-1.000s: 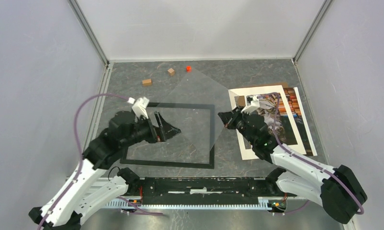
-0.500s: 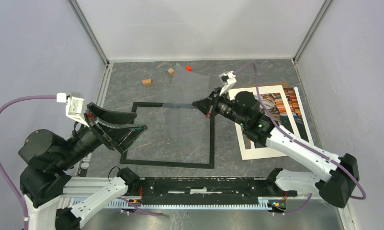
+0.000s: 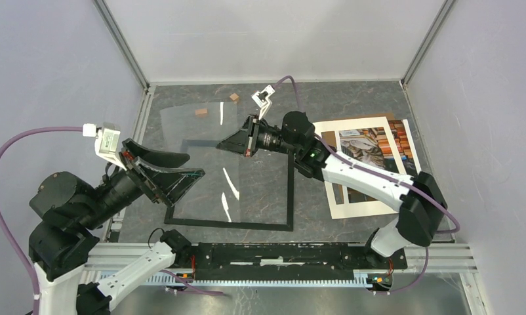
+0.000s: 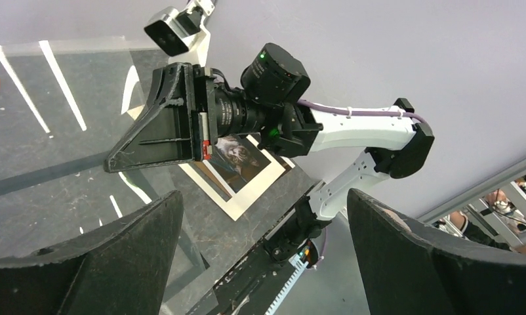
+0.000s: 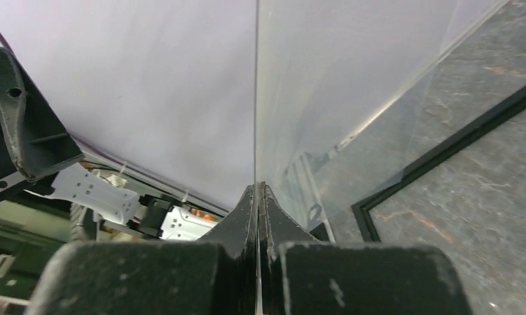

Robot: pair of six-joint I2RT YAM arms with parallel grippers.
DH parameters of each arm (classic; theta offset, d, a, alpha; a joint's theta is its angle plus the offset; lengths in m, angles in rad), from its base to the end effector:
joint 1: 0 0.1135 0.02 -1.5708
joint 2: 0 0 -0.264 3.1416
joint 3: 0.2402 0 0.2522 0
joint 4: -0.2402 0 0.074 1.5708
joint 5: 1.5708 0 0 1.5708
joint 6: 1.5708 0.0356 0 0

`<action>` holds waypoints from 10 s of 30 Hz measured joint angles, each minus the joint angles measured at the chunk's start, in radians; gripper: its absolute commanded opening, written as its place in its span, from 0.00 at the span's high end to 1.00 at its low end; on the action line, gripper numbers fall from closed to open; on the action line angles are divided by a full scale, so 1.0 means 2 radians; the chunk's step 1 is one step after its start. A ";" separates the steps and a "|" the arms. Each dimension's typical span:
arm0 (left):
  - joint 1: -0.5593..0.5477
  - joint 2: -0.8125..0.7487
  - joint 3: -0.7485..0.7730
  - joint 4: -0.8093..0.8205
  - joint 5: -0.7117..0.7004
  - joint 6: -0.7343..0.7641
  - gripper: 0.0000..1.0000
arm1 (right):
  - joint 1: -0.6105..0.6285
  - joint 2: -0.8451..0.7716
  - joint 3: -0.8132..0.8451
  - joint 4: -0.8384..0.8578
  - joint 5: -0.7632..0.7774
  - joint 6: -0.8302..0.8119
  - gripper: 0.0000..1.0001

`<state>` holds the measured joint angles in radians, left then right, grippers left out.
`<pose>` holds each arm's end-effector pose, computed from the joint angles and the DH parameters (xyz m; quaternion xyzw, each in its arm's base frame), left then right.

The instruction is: Put the photo into the frame

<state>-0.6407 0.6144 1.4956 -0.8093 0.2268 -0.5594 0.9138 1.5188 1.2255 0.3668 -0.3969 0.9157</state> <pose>0.0131 -0.0197 0.5007 0.1103 0.6729 -0.4744 0.5568 0.2118 0.2972 0.3716 -0.1438 0.6674 0.6510 0.3318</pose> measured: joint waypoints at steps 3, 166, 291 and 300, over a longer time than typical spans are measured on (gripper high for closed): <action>0.000 0.009 0.000 0.000 -0.008 0.000 0.00 | -0.007 0.026 -0.001 0.044 -0.025 0.037 1.00; 0.079 0.167 -0.202 0.227 -0.166 0.173 0.00 | -0.134 0.262 -0.210 0.293 -0.076 0.080 1.00; 0.082 0.181 -0.208 0.233 -0.161 0.176 0.00 | -0.176 0.238 -0.253 0.246 -0.134 0.019 0.62; 0.082 0.181 -0.208 0.234 -0.152 0.176 0.00 | -0.159 0.200 -0.272 0.233 -0.123 -0.018 0.49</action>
<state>-0.4770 0.9760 1.0794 -0.3420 -0.0765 -0.2070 0.5957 1.9198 0.6807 0.8322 -0.6422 0.8803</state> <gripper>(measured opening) 0.996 0.496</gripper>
